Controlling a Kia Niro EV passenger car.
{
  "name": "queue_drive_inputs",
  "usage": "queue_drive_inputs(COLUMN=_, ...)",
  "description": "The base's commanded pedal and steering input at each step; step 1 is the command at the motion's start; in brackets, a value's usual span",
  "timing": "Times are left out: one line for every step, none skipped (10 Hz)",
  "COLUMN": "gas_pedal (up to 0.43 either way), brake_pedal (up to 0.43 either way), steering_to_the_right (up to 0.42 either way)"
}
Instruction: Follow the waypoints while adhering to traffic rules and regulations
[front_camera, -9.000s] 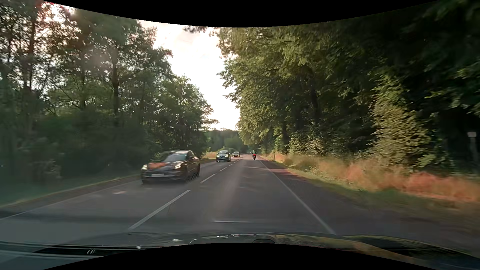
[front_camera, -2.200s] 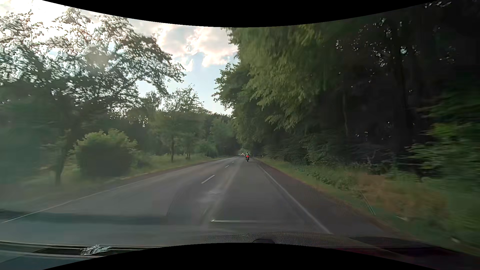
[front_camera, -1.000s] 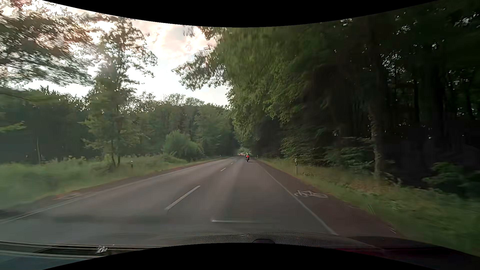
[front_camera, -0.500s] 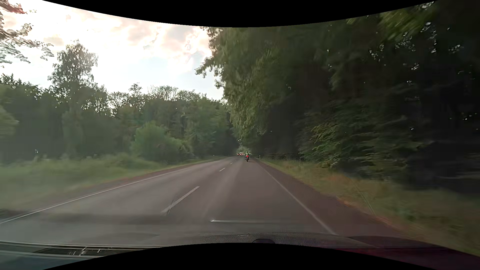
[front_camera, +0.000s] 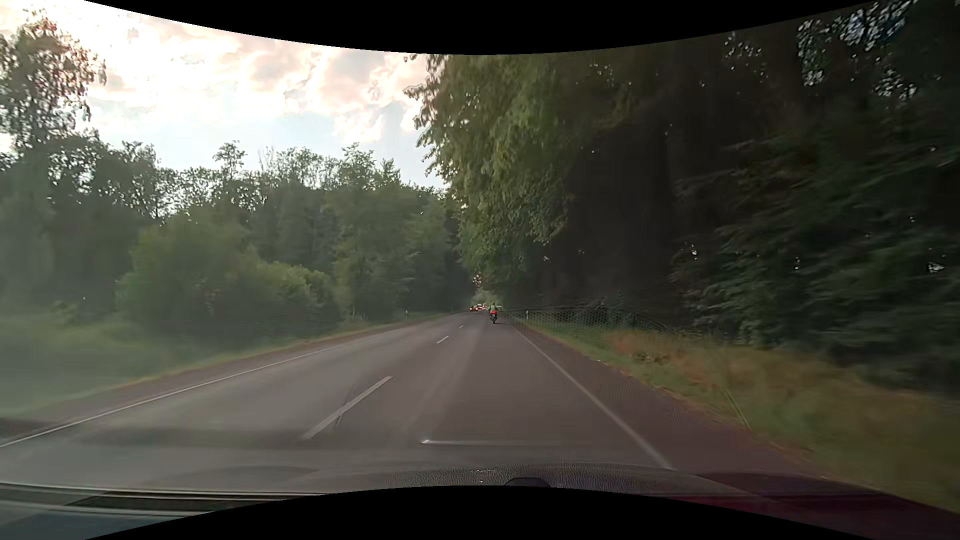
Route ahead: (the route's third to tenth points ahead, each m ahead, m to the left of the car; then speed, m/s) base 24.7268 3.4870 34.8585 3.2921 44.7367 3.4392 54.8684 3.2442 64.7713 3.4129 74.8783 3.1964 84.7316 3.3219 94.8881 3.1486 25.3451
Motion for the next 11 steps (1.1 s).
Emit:
queue_drive_inputs(gas_pedal=0.378, brake_pedal=0.0, steering_to_the_right=0.0)
queue_drive_inputs(gas_pedal=0.378, brake_pedal=0.0, steering_to_the_right=0.0)
queue_drive_inputs(gas_pedal=0.39, brake_pedal=0.0, steering_to_the_right=0.0)
queue_drive_inputs(gas_pedal=0.39, brake_pedal=0.0, steering_to_the_right=0.0)
queue_drive_inputs(gas_pedal=0.398, brake_pedal=0.0, steering_to_the_right=-0.001)
queue_drive_inputs(gas_pedal=0.398, brake_pedal=0.0, steering_to_the_right=-0.003)
queue_drive_inputs(gas_pedal=0.398, brake_pedal=0.0, steering_to_the_right=-0.004)
queue_drive_inputs(gas_pedal=0.398, brake_pedal=0.0, steering_to_the_right=-0.003)
queue_drive_inputs(gas_pedal=0.398, brake_pedal=0.0, steering_to_the_right=-0.001)
queue_drive_inputs(gas_pedal=0.39, brake_pedal=0.0, steering_to_the_right=-0.002)
queue_drive_inputs(gas_pedal=0.35, brake_pedal=0.0, steering_to_the_right=-0.001)
